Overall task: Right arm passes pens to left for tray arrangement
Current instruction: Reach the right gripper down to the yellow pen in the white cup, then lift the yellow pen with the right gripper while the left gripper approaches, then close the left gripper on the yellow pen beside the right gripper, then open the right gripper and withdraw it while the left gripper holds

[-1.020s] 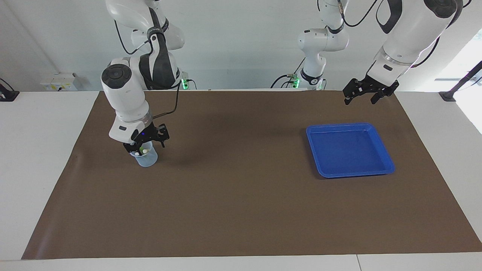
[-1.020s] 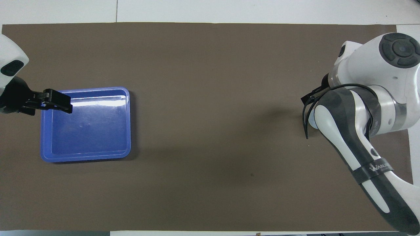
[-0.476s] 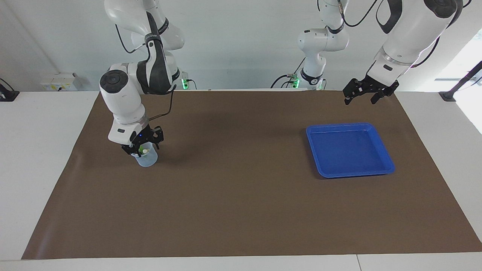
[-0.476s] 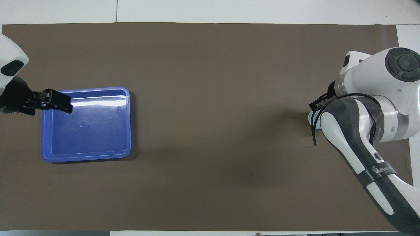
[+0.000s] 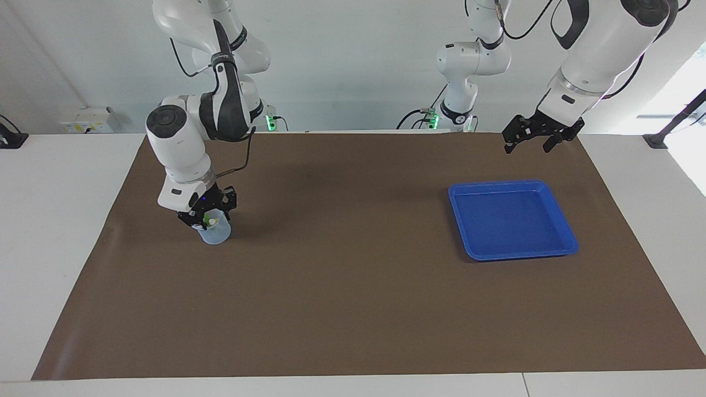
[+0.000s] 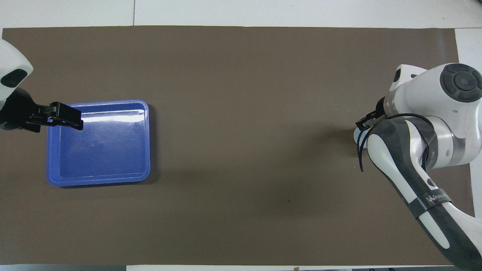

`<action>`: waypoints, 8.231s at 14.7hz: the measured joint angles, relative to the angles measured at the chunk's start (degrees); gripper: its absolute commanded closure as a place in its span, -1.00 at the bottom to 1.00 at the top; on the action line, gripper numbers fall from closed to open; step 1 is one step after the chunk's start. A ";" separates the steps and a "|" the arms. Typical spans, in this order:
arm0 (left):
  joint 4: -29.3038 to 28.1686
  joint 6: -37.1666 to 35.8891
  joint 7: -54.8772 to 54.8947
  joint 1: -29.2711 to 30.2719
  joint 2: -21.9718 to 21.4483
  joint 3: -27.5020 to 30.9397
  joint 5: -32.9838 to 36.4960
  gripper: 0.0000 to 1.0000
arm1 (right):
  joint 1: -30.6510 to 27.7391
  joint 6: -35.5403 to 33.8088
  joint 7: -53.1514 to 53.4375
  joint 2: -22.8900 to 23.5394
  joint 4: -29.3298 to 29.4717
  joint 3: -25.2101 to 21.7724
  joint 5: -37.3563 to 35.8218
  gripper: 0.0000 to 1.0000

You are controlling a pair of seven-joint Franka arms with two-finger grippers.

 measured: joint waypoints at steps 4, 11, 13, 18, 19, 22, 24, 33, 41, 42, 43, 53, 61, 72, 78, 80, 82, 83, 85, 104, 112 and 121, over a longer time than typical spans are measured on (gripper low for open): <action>0.00 0.00 0.00 0.00 0.00 0.00 0.00 -1.00 | 0.00 0.01 0.00 -0.41 -0.32 0.01 0.00 0.06; 0.00 0.00 0.00 0.00 0.00 0.00 0.00 -1.00 | 0.00 0.59 -0.01 -0.65 -1.23 -0.04 0.00 0.14; 0.00 0.00 -0.01 0.00 0.00 0.00 0.00 -1.00 | -0.01 1.33 -0.01 -0.69 -1.81 -0.37 0.00 0.14; 0.00 0.00 -0.01 0.00 0.00 0.00 0.00 -1.00 | -0.06 1.53 -0.01 -1.10 -2.49 -0.80 0.00 1.00; 0.00 0.00 -0.01 0.00 0.00 0.00 0.00 -1.00 | -0.06 1.51 -0.01 -1.21 -2.52 -0.81 0.00 1.00; 0.00 0.00 -0.01 0.00 0.00 0.00 0.00 -1.00 | -0.07 1.50 -0.01 -1.45 -2.50 -0.81 0.00 1.00; 0.00 0.00 -0.02 0.00 0.00 0.00 0.00 -1.00 | -0.07 0.90 -0.01 -1.61 -1.99 -0.81 0.00 1.00; 0.00 0.00 -0.14 0.00 0.00 0.01 0.00 -1.00 | 0.02 -8.60 12.83 -11.55 4.52 -0.36 3.28 1.00; -1.01 -0.13 -0.22 0.27 -0.25 0.06 0.00 -1.00 | 0.70 -7.21 56.23 -10.14 8.80 7.86 20.39 1.00; -1.10 -0.13 -0.22 0.68 -0.31 0.08 0.00 -1.00 | 0.74 -5.97 61.01 -10.01 9.04 9.30 22.25 1.00; -1.18 -0.13 -0.23 1.08 -0.37 0.16 0.00 -1.00 | 0.79 -4.65 66.07 -9.82 9.44 10.74 23.98 1.00; -1.63 6.47 -41.43 1.21 -0.48 -0.51 -8.31 -1.00 | 1.39 1.79 103.00 0.19 20.23 25.36 25.79 1.00; -1.34 9.86 -86.31 -5.46 -0.87 -1.77 -8.63 -1.00 | 1.54 -1.73 107.86 1.82 22.66 29.11 29.95 1.00; -1.36 9.52 -127.28 -12.10 -2.16 -5.72 -8.61 -1.00 | 1.54 -2.45 108.09 1.83 22.72 29.23 30.14 1.00; -7.31 15.66 -133.13 -14.29 -4.37 -5.94 -9.43 -1.00 | 1.55 -2.45 108.09 1.83 22.77 29.28 30.14 1.00; -11.31 21.16 -133.15 -14.28 -5.78 -5.84 -10.74 -1.00 | 1.55 -2.45 108.09 1.83 22.77 29.30 30.14 1.00; -13.58 24.89 -132.55 -14.27 -6.64 -5.66 -12.33 -1.00 | 1.55 -2.45 108.09 1.83 22.77 29.31 30.14 1.00; -14.11 25.65 -131.86 -14.26 -6.86 -5.60 -13.05 -1.00 | 1.55 -2.45 108.09 1.83 22.77 29.31 30.14 1.00; -15.03 26.73 -131.17 -14.26 -7.21 -5.55 -13.55 -1.00 | 1.55 -2.45 108.09 1.83 22.77 29.31 30.14 1.00; -19.75 32.16 -128.60 -14.58 -9.35 -5.83 -13.93 0.28 | 1.59 -2.45 108.09 1.84 22.77 29.32 30.14 1.00; -20.18 32.11 -127.28 -15.26 -9.65 -5.96 -14.17 1.00 | 1.51 -2.12 108.09 2.09 22.82 29.28 30.12 1.00; -20.20 32.32 -127.95 -15.10 -9.65 -5.50 -14.40 1.00 | 1.55 -3.13 108.09 2.09 22.88 29.28 29.39 -1.00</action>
